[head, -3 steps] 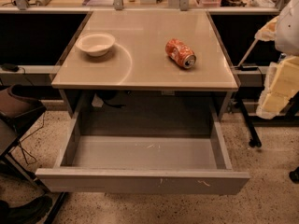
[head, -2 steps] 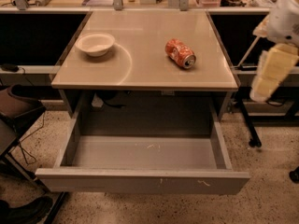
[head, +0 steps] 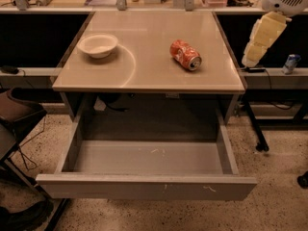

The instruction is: Place coke can into top drawer

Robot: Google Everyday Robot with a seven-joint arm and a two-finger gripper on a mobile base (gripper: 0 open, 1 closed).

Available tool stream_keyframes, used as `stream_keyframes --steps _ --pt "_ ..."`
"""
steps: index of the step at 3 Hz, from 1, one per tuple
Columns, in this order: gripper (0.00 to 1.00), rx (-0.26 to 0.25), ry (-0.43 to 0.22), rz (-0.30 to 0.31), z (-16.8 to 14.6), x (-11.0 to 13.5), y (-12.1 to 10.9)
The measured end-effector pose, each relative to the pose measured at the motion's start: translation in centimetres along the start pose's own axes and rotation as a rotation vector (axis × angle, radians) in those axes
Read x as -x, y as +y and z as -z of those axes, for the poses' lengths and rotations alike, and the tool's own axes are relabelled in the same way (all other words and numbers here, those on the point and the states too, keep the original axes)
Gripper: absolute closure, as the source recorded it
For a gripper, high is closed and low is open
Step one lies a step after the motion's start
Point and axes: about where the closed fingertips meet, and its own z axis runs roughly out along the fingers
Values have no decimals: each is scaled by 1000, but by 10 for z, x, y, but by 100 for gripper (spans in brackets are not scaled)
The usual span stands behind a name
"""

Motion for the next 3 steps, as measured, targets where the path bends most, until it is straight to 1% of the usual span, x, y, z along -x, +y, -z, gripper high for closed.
stream_keyframes --steps 1,2,3 --pt "0 -5 -4 1 -2 2 -2" --pt "0 1 -65 44 -6 22 -18" --pt "0 74 -137 130 -45 77 -37"
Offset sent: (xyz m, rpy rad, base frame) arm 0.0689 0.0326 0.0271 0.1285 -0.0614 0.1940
